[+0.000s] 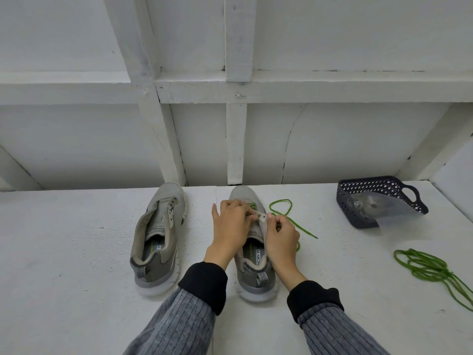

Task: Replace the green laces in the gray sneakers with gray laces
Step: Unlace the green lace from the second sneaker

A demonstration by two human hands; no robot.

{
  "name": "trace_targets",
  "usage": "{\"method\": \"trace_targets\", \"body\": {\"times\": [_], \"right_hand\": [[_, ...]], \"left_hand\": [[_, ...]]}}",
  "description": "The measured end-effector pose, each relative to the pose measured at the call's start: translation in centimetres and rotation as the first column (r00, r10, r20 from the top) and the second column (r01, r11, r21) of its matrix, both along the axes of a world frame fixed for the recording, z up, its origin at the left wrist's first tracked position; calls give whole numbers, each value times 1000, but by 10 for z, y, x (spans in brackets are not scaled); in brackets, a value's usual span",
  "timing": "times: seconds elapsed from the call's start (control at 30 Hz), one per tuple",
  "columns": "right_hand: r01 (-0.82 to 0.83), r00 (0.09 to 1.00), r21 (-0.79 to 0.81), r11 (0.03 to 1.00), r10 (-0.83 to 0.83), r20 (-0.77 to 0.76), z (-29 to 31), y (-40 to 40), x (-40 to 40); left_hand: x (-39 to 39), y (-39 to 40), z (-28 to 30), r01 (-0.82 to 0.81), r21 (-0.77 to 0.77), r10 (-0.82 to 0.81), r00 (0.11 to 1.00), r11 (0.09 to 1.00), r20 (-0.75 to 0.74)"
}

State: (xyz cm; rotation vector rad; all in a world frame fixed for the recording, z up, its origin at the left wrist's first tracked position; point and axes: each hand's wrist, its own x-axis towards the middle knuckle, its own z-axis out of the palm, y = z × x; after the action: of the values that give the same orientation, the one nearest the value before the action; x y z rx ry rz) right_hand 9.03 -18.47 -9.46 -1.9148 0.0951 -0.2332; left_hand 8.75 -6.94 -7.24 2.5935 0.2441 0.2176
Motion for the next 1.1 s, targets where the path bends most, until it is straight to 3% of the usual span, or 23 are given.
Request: {"method": "trace_targets", "body": {"times": [0.07,0.13,0.17,0.23,0.3,0.33,0.37,0.4,0.47,0.57,0.63,0.67,0.73,0.8,0.83,0.9,0.97,1.0,1.03,1.1], "right_hand": [[-7,1000,9,1000,7,-1,-1,0,0],[-13,1000,25,1000,13,1,-2,0,0],[-14,1000,32,999,14,4,-3,0,0],[-12,1000,37,999,12,6,-3,-1,1],[-15,1000,46,999,14,11,-5,-2,1],[-17,1000,52,998,17,12,-5,-2,1],[-21,1000,56,998,20,15,-5,-2,1],[-23,1000,57,998,23,16,-6,-1,1],[-27,1000,54,998,26,18,-6,-1,1],[-28,1000,46,999,27,13,-8,-1,2],[-27,1000,45,999,26,14,-8,-1,2],[-24,1000,47,999,23,15,-8,-1,2],[-21,1000,51,998,20,18,-6,-1,1],[-21,1000,54,998,20,19,-5,-2,1],[-21,1000,54,998,20,21,-5,-2,1],[-27,999,59,998,26,25,-5,-2,0],[-33,999,68,997,32,22,-5,-2,0],[-33,999,67,997,31,20,-4,-2,0],[-32,999,66,997,31,19,-4,-2,0],[-31,999,68,997,29,19,-4,-2,0]], "left_hand": [[1,0,-4,-11,-93,15,999,996,40],[0,1,-7,-2,-345,41,994,939,106],[-3,1,-6,11,-516,76,986,857,146],[-9,0,2,35,-811,192,965,584,180],[-12,3,14,68,-933,319,929,355,189],[-14,6,18,74,-949,362,913,306,188],[-14,10,20,70,-951,380,906,302,187],[-14,15,20,50,-934,367,911,354,188],[-13,21,17,-1,-801,250,950,599,186],[-12,15,13,40,-385,-1,995,922,102],[-9,10,7,33,-116,-31,999,993,26],[-8,8,5,7,-68,-7,1000,998,12],[-7,5,2,-16,-141,26,998,990,65],[-9,3,2,-11,-406,90,980,914,178],[-12,3,4,-2,-569,150,965,822,214],[-16,5,9,56,-842,260,938,536,228],[-18,11,11,106,-956,328,924,273,196],[-18,14,12,96,-972,363,916,216,171],[-19,18,13,71,-974,393,907,215,152],[-20,23,13,-3,-935,402,903,355,149]]}}
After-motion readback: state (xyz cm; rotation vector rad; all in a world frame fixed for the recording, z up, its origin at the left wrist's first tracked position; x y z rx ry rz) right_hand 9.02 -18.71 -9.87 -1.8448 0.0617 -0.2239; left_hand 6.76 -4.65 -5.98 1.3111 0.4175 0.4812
